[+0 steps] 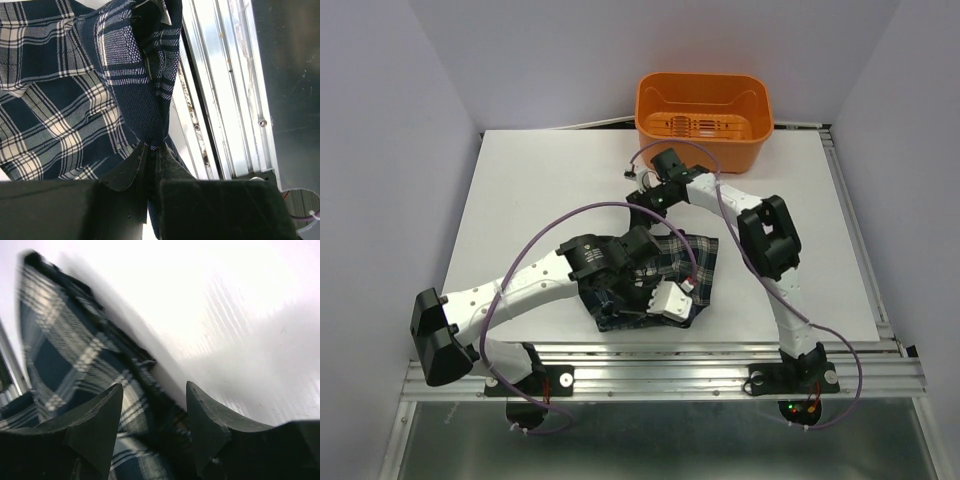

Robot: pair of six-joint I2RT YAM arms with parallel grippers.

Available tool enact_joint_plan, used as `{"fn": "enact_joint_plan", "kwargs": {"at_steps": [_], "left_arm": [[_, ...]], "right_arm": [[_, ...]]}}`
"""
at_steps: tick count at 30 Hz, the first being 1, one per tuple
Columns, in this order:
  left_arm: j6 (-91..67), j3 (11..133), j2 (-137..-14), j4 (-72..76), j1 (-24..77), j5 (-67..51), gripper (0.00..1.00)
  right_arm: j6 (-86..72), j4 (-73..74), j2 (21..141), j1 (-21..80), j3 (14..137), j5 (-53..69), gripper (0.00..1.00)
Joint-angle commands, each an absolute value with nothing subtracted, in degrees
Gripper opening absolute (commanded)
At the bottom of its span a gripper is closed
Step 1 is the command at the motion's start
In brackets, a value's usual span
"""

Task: Fold and stack the skirts
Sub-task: Fold the skirt

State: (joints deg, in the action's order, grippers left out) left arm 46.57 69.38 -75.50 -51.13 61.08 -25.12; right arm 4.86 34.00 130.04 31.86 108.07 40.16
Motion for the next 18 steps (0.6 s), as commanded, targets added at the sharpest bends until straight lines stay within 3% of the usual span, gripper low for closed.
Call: {"fn": "enact_joint_plan", "kwargs": {"at_steps": [1, 4, 11, 18], "left_arm": [[48.0, 72.5, -75.4, -53.2, 61.4, -28.0, 0.0], [48.3, 74.5, -76.7, -53.6, 59.8, -27.6, 0.0], [50.3, 80.8, -82.7, -51.2, 52.1, -22.9, 0.0], [52.6, 78.9, -89.3, -40.0, 48.1, -14.5, 0.0]], "right_arm": [[7.8, 37.9, 134.7, 32.2, 108.2, 37.3, 0.57], [8.6, 37.1, 135.7, 32.2, 104.2, 38.2, 0.54], [7.1, 35.3, 135.4, 32.2, 96.7, 45.5, 0.38], [4.5, 34.0, 133.4, 32.2, 93.7, 51.3, 0.34]]}}
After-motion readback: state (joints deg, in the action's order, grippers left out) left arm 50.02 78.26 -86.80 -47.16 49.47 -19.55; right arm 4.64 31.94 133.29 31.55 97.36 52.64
